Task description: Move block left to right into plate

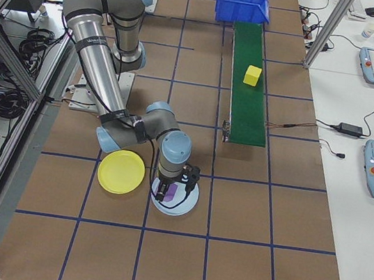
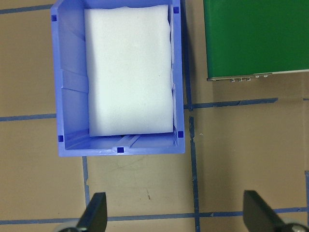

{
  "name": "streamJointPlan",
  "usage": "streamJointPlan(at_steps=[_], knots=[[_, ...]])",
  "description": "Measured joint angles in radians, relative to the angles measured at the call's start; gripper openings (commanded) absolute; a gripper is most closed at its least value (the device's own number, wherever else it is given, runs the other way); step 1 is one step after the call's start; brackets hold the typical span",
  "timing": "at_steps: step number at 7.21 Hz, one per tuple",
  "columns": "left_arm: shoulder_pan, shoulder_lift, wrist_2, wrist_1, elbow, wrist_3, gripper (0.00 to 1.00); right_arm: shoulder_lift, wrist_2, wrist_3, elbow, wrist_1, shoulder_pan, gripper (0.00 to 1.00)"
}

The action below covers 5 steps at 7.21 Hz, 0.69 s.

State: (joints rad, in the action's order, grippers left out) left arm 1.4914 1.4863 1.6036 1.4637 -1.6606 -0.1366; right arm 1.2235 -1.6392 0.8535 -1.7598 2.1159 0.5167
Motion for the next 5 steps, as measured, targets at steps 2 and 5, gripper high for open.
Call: streamJointPlan(at_steps=[2, 5], knots=[[0.0, 0.005, 0.001, 0.001, -0.001, 0.0, 1.0, 0.003, 0.154, -0.101, 0.035, -0.006, 0.082, 1.0], [0.001, 0.005, 0.0, -0.01, 0.0, 0.0, 1.0, 0.0, 0.265, -0.385, 0.076, -0.076, 0.3, 1.0]])
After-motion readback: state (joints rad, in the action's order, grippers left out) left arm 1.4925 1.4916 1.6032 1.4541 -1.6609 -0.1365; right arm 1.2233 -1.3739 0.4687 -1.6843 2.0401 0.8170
